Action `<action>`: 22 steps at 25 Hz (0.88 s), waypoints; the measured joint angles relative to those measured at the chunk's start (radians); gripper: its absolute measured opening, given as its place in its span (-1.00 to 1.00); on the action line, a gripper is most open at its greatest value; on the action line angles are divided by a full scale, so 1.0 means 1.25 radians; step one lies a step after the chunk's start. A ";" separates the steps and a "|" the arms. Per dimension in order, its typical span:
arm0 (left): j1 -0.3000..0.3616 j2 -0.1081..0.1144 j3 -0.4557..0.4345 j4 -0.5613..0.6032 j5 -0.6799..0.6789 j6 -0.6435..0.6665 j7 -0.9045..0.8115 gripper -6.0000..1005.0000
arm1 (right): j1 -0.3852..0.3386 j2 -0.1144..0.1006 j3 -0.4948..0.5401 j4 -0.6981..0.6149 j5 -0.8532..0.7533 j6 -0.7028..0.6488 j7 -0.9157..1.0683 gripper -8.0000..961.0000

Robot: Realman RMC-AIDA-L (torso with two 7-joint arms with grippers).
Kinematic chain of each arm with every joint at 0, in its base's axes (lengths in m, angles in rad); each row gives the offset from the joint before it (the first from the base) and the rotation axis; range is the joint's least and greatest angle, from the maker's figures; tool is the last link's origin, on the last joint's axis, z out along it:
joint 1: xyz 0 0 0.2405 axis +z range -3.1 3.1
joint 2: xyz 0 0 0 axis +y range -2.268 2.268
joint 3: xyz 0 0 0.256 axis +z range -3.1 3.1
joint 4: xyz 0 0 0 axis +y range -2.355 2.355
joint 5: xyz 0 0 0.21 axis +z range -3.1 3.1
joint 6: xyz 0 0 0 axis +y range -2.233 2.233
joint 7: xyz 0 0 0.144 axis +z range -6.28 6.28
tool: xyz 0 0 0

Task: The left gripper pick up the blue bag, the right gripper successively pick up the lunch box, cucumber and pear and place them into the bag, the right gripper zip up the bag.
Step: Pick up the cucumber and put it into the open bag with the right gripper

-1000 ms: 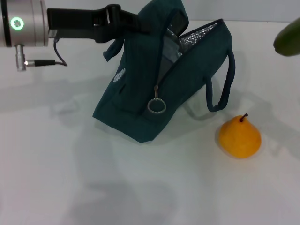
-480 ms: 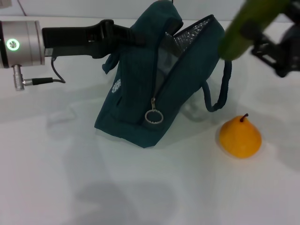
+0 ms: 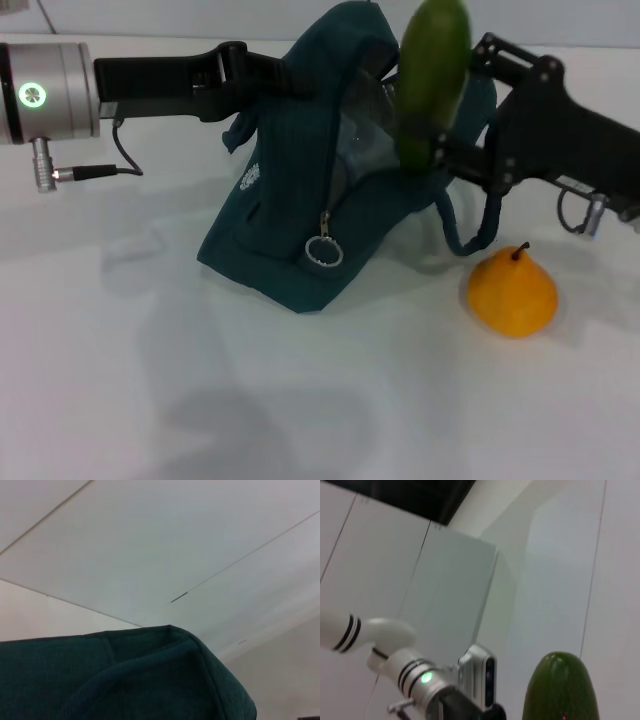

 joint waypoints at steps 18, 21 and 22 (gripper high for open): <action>-0.003 0.009 0.000 -0.031 -0.018 -0.002 0.005 -0.86 | 0.051 0.000 -0.169 -0.028 0.014 0.065 -0.070 0.50; -0.002 0.009 0.000 -0.031 -0.019 -0.001 0.005 -0.86 | 0.047 -0.001 -0.180 -0.048 0.013 0.087 -0.041 0.51; -0.001 0.009 0.000 -0.031 -0.019 0.000 0.005 -0.86 | 0.044 -0.002 -0.184 -0.051 0.012 0.088 -0.033 0.51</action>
